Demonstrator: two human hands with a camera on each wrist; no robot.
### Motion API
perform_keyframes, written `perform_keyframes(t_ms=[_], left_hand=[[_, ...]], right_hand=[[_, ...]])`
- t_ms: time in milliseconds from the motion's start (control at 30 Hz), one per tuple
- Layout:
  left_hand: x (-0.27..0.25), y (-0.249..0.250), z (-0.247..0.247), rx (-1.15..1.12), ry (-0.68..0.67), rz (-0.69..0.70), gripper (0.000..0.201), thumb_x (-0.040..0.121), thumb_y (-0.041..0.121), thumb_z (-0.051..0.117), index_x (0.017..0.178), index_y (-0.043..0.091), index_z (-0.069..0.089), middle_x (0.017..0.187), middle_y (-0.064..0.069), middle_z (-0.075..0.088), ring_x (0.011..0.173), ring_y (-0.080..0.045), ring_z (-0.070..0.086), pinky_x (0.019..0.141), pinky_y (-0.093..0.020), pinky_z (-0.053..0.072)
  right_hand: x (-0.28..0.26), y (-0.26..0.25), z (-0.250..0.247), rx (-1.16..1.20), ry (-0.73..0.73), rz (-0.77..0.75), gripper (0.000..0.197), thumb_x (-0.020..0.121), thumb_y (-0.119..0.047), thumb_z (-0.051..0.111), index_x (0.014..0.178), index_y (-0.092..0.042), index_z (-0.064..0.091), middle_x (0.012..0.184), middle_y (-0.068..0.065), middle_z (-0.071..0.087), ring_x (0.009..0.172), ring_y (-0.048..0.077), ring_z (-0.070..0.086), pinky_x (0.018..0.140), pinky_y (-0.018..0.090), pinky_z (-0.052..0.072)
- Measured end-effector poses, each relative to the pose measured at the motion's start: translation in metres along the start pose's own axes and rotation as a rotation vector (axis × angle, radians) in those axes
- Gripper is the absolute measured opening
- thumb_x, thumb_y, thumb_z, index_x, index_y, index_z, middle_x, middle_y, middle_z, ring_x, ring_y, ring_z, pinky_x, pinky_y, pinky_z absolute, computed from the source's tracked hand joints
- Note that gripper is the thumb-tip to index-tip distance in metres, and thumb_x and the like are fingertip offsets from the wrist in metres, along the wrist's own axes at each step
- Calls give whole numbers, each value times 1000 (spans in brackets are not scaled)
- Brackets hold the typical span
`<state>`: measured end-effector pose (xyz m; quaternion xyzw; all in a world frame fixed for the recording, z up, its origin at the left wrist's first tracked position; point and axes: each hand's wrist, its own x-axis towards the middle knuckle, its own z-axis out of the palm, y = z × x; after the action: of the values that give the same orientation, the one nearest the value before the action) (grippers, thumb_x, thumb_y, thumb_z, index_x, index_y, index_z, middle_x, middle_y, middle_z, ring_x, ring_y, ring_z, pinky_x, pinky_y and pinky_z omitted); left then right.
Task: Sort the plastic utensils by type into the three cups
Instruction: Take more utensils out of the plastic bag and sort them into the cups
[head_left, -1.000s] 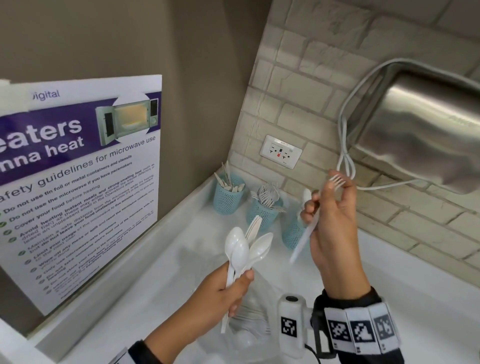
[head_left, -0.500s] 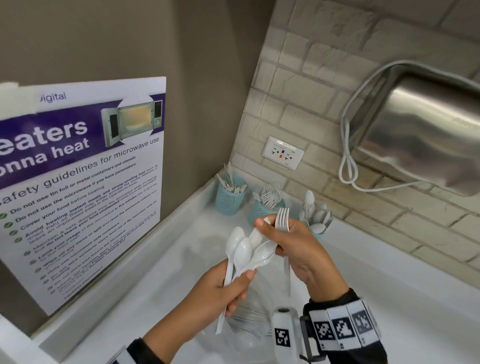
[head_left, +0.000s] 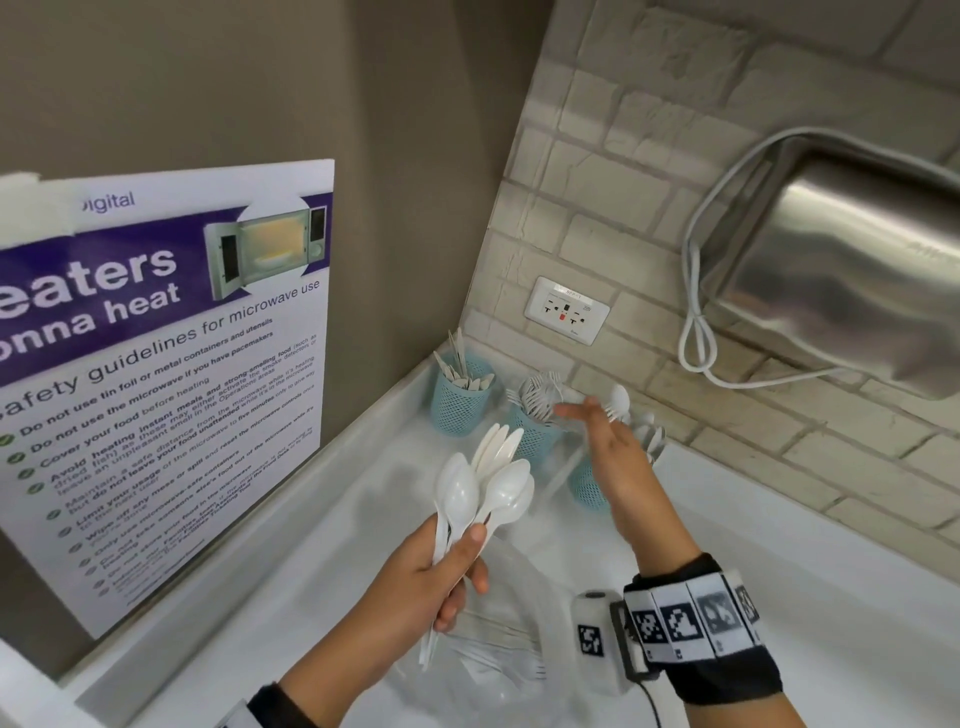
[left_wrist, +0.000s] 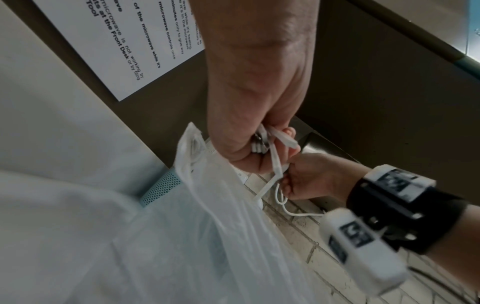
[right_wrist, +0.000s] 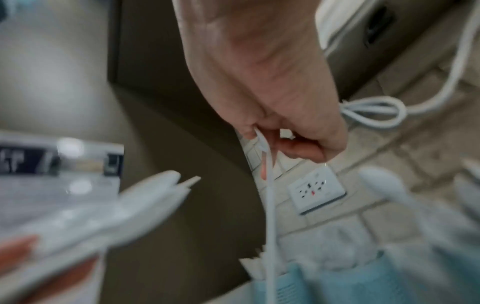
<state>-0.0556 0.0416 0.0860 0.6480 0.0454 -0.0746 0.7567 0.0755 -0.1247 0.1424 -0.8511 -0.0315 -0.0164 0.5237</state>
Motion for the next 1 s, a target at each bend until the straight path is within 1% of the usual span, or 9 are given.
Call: perform_keyframes(t_ms=[67, 200, 267, 333, 500, 600, 733, 867, 1000], left_hand=[[1, -1, -1, -6, 9, 3, 19, 95, 36, 48, 106, 21, 54, 70, -1, 63, 47, -10, 39, 48, -24, 38], [4, -3, -4, -3, 24, 3, 19, 95, 37, 49, 107, 23, 55, 69, 1, 63, 46, -9, 39, 46, -23, 37], [5, -4, -5, -8, 31, 2, 19, 95, 36, 49, 108, 23, 55, 69, 1, 63, 46, -9, 39, 46, -22, 36], [7, -5, -6, -12, 32, 3, 18, 95, 35, 49, 107, 23, 55, 69, 1, 62, 46, -10, 39, 46, -22, 35], [10, -6, -6, -15, 24, 1, 20, 95, 36, 49, 109, 23, 55, 70, 0, 62, 47, -10, 39, 46, -22, 35], [11, -7, -7, -13, 17, 3, 21, 95, 36, 49, 111, 25, 54, 71, 0, 63, 47, -10, 38, 46, -23, 35], [13, -8, -8, -17, 15, 4, 20, 95, 35, 49, 113, 26, 54, 71, 0, 63, 47, -11, 38, 46, -23, 35], [13, -8, -7, -22, 11, -1, 21, 95, 35, 49, 113, 26, 54, 71, 1, 63, 48, -11, 38, 46, -23, 35], [14, -8, -6, -21, 2, -4, 19, 94, 37, 49, 110, 27, 54, 71, -1, 64, 47, -11, 38, 47, -24, 36]], right_hand=[[13, 0, -9, -101, 74, -55, 42, 103, -35, 33, 111, -18, 71, 104, -8, 57, 101, 8, 48, 86, 21, 31], [46, 15, -22, -252, 191, -86, 49, 96, -46, 47, 91, -4, 72, 79, 12, 68, 81, 34, 63, 77, 42, 47], [61, 25, -23, -253, 257, -54, 44, 93, -47, 51, 79, -11, 73, 73, 8, 69, 77, 35, 65, 79, 48, 51], [72, 31, -21, -256, 276, -51, 37, 93, -44, 51, 73, -20, 69, 78, 8, 72, 80, 33, 66, 82, 51, 51], [91, 46, -7, -349, 197, -36, 47, 100, -39, 41, 83, -2, 66, 88, 17, 70, 83, 34, 64, 80, 40, 48], [101, 54, 3, -260, 135, 12, 32, 99, -38, 43, 87, -15, 62, 87, 10, 70, 86, 29, 66, 87, 47, 51], [111, 65, 8, -181, 175, 27, 21, 95, -34, 48, 104, -19, 60, 89, 6, 71, 87, 25, 68, 88, 50, 52], [117, 66, 6, -234, 239, -9, 21, 92, -26, 46, 98, -21, 65, 89, 6, 72, 87, 26, 67, 86, 49, 53], [118, 57, 6, -458, 217, -37, 29, 91, -20, 46, 79, -8, 70, 78, 8, 70, 79, 26, 65, 76, 35, 49]])
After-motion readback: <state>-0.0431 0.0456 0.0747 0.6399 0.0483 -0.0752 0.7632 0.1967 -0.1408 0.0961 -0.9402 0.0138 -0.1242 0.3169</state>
